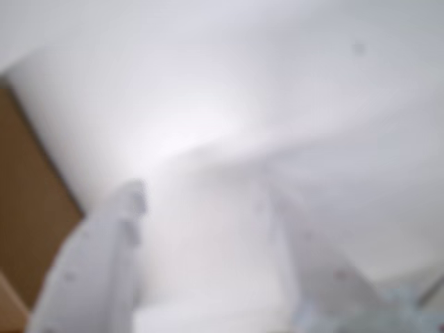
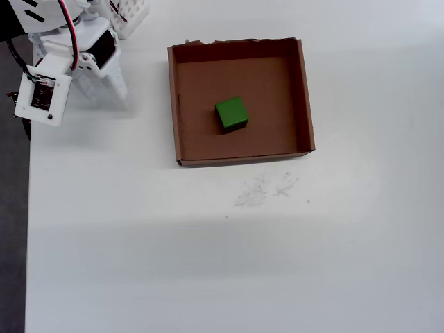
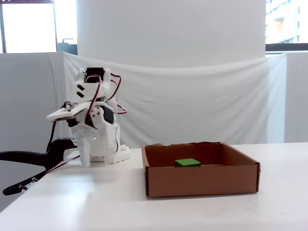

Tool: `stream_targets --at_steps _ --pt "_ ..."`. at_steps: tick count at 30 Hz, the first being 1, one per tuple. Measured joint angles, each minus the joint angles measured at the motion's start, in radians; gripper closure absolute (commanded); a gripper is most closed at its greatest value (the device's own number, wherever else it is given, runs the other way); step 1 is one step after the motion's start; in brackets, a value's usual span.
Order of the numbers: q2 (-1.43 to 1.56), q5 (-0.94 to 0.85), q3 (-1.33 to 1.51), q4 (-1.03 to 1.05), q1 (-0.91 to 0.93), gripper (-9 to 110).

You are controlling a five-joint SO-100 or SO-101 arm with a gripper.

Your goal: Grasp a green cube and put it in a box.

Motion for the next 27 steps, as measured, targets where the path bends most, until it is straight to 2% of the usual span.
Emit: stream_targets --at_steps 27 --pt "0.000 0.012 0.000 0.000 0.000 80"
